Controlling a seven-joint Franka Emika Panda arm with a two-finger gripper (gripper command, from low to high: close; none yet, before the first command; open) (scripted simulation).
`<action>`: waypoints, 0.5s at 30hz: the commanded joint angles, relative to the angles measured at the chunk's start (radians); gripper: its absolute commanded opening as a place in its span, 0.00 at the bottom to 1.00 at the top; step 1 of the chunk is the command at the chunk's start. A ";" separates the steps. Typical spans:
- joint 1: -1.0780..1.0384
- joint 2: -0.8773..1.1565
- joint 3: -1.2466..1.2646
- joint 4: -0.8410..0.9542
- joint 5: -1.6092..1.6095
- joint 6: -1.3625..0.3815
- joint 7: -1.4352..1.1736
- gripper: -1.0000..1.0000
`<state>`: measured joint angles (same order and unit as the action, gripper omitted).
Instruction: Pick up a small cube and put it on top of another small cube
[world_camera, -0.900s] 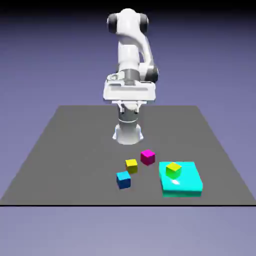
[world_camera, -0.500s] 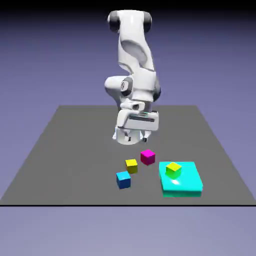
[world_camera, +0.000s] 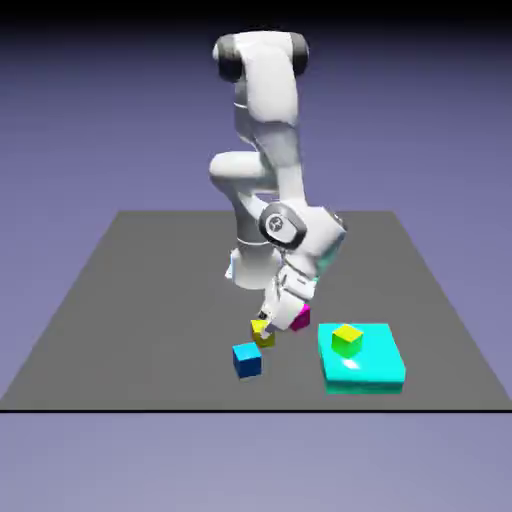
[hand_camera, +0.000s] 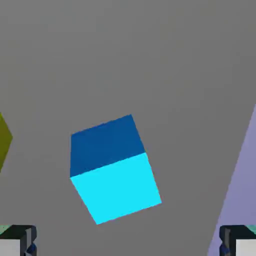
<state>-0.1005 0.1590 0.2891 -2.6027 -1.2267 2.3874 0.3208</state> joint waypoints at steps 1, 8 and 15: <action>-0.004 0.026 0.010 0.007 -0.044 -0.023 -0.015 0.50; -0.154 0.196 0.106 0.068 -0.255 -0.093 0.048 0.50; -0.180 0.220 0.121 0.077 -0.283 -0.100 0.063 0.00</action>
<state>-0.2808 0.3795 0.4103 -2.5252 -1.5069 2.2868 0.3825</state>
